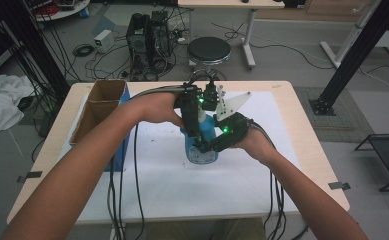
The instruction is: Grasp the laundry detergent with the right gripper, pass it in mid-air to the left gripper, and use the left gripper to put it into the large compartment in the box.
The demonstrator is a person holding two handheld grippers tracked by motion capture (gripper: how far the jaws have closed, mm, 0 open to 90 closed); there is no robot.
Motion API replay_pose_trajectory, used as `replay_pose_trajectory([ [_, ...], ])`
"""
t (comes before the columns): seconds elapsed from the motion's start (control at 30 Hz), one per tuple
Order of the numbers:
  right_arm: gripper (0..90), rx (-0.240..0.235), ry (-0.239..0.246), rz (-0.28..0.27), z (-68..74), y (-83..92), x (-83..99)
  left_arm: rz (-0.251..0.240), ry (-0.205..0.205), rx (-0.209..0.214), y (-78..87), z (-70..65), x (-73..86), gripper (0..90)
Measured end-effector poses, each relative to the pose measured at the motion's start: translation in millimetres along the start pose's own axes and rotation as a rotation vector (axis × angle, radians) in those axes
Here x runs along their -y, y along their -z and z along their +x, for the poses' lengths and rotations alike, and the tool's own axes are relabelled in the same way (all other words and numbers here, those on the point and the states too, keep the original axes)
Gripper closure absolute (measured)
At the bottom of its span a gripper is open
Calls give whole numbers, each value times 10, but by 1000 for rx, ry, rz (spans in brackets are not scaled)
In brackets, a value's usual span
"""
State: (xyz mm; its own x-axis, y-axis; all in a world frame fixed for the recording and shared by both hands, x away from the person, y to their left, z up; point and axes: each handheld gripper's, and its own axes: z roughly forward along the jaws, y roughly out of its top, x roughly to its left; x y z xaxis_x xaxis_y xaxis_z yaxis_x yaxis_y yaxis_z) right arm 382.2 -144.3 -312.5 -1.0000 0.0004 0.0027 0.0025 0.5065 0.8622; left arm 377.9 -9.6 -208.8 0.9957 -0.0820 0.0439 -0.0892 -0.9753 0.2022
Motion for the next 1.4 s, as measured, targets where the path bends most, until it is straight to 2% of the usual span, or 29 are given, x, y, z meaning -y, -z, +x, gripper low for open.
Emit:
replay_pose_trajectory([
  [0.07, 446, 0, 5, 2, -4, 2, 2, -8, -2, -1, -5, -1, 2, 317],
  [0.1, 446, 0, -13, -3, 10, -4, -2, -9, -1, -2, -7, -2, 2, 318],
  [0.13, 446, -11, -83, -14, 62, -11, -18, -3, -1, -4, -3, -3, -1, 318],
  [0.17, 446, -7, -87, -9, 67, -10, -21, -1, -3, -7, -1, -3, -2, 318],
  [0.27, 446, -13, -91, -7, 76, -13, -22, -2, -7, -7, 2, -8, -2, 346],
  [0.5, 446, -14, -88, -10, 78, -16, -25, 4, -8, -12, 5, -10, 1, 346],
  [0.53, 446, -14, -86, -11, 78, -17, -25, -8, -7, -12, -3, -11, 4, 347],
  [0.57, 446, -15, -84, -12, 79, -17, -26, 5, -13, -7, 8, -11, -2, 369],
  [0.97, 446, -8, -79, -9, 79, -10, -18, -5, -24, -14, -8, -12, -3, 372],
  [1.1, 444, -10, -59, -16, 71, -16, -12, -5, -26, -14, -5, -18, -6, 374],
  [1.27, 436, -11, -57, -26, 81, -1, -24, -10, -20, -4, 33, -21, -17, 376],
  [1.3, 427, -11, -59, -22, 89, 5, -29, -10, -20, -5, 31, -29, -22, 377],
  [1.33, 376, -14, -57, -19, 95, 11, -34, 7, -27, -6, 36, -26, -29, 377],
  [1.4, 244, 16, -62, -13, 115, 36, -44, 6, -25, -6, 35, -27, -29, 377],
])
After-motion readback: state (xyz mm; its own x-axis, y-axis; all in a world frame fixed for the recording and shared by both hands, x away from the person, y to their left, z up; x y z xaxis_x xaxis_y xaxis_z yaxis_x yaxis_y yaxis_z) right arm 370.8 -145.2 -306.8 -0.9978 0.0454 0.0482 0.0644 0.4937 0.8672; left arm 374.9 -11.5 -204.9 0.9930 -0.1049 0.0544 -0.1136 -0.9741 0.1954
